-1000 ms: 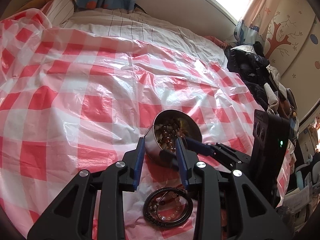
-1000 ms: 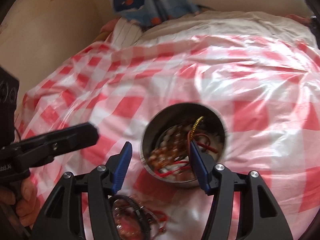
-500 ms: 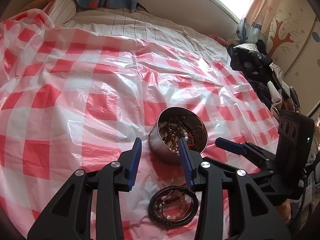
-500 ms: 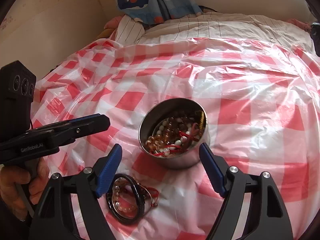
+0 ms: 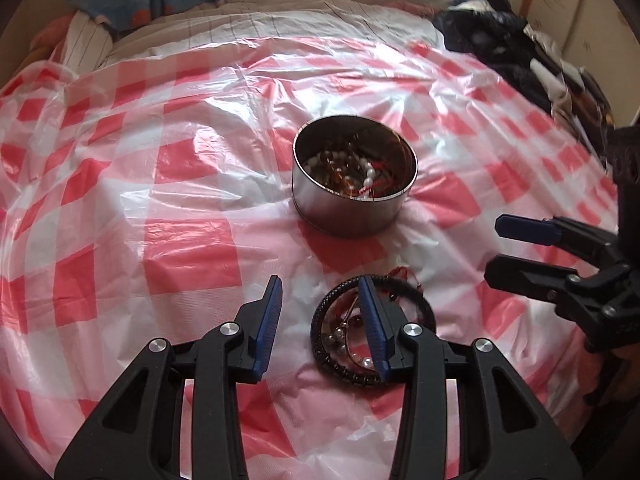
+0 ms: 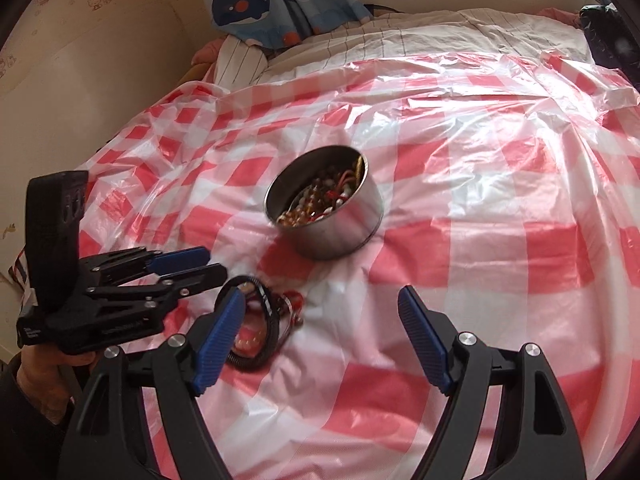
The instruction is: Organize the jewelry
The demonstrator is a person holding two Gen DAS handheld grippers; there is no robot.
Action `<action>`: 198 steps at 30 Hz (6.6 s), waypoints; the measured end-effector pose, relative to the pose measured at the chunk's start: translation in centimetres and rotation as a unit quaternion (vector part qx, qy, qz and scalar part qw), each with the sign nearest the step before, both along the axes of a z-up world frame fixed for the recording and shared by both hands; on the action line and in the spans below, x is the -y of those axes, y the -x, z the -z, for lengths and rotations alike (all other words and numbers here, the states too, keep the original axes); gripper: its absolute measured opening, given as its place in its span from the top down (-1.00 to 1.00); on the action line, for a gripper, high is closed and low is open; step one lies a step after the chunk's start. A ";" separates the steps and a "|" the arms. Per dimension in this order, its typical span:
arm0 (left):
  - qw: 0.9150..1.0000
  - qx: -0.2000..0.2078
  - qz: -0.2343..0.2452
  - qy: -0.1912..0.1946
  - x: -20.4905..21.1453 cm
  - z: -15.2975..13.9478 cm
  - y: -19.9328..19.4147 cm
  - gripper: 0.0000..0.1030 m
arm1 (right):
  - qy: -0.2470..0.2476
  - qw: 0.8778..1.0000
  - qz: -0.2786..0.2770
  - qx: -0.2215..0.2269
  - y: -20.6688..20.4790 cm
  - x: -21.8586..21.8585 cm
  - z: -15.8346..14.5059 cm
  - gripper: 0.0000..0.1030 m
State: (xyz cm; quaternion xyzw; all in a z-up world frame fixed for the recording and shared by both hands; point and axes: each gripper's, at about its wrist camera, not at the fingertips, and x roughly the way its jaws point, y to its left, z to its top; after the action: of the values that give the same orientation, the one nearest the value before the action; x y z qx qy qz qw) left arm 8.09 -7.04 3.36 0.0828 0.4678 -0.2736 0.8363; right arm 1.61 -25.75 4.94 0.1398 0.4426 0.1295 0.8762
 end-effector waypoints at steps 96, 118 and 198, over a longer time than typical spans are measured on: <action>0.997 -0.004 -0.077 -0.029 -3.5 1.9 -1.4 0.86 | 0.095 0.995 -0.008 -0.041 -1.7 -3.1 3.9 0.76; 0.992 0.048 -0.082 0.084 -1.6 -4.3 -2.6 0.87 | 0.069 0.993 0.057 0.073 -2.3 -0.4 -2.3 0.94; 0.998 0.031 0.016 -0.055 0.4 -0.3 3.0 0.07 | 0.102 0.995 -0.012 -0.003 0.4 -4.7 2.9 0.02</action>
State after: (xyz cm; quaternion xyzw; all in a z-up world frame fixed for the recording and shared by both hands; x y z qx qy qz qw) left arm 5.06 -7.47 3.68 0.1449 0.4545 -0.2577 0.8403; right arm 1.23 -21.09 2.03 0.0449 0.4576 0.0937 0.8831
